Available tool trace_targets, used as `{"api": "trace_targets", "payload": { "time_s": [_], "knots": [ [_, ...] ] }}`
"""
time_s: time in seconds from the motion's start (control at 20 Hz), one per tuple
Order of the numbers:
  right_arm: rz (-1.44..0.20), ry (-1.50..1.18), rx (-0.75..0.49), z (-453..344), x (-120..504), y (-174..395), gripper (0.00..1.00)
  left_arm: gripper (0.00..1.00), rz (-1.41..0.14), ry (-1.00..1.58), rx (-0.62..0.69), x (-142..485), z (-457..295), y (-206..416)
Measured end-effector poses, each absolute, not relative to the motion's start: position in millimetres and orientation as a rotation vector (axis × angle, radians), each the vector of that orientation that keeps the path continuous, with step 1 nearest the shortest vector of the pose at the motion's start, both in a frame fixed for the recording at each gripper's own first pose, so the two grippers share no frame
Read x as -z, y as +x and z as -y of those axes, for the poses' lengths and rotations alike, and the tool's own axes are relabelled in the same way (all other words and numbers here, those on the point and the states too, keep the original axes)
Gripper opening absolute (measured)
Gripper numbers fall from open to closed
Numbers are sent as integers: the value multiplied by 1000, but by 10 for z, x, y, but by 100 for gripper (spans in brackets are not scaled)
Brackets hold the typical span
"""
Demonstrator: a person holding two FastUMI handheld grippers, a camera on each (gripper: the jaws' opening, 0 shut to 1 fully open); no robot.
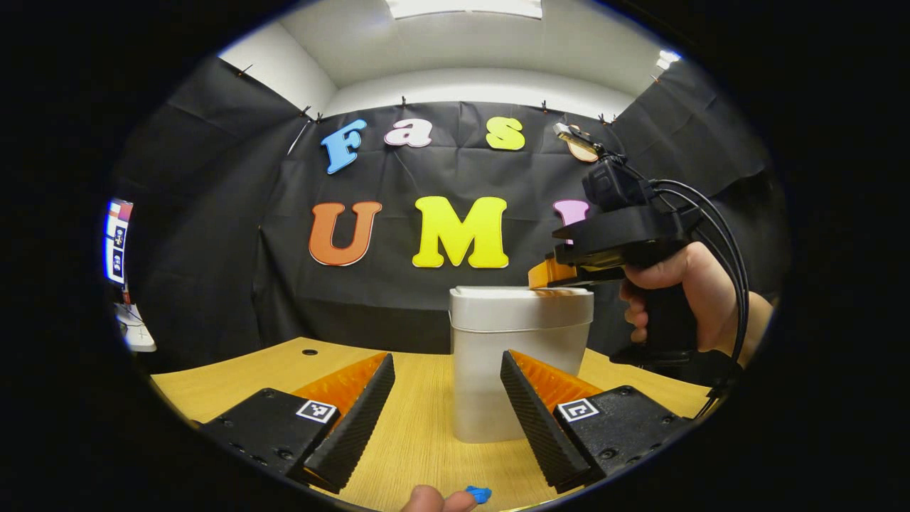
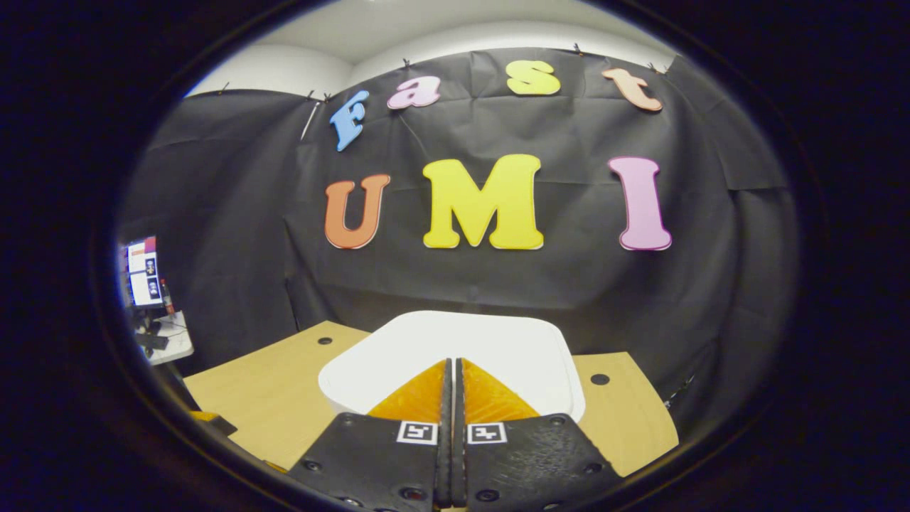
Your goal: Press the lid of the desktop garbage bin to open it, pick up the crumpled paper on the desktop and throw it into the bin, then pick up the pop can on the desktop and drop it into the bin, and finally close the garbage bin lid.
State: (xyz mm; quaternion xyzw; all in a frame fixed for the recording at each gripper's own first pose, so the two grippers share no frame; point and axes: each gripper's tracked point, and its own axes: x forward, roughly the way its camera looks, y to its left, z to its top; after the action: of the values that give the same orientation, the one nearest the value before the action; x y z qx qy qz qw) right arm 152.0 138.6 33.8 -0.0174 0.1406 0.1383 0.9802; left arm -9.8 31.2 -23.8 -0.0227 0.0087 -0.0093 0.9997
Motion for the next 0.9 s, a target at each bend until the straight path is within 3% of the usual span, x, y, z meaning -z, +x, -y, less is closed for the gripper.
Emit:
{"api": "trace_targets", "payload": {
  "time_s": [0.2,0.65,0.7,0.75,0.9],
  "knots": [
    [-260,-95,-266,-1339,-237,1531,4,96,-25,-47,19,273,-334,-57],
    [-208,-12,-246,-1334,-406,1544,0,96,-20,-37,1,262,-444,-52],
    [-201,3,-257,-1362,-431,1501,6,96,-16,-35,-4,248,-458,-63],
    [-185,15,-258,-1363,-497,1478,34,96,-12,-32,-10,248,-488,-66],
    [-95,36,-250,-1329,-775,1350,60,96,-2,-35,-11,219,-507,-66]
  ]
}}
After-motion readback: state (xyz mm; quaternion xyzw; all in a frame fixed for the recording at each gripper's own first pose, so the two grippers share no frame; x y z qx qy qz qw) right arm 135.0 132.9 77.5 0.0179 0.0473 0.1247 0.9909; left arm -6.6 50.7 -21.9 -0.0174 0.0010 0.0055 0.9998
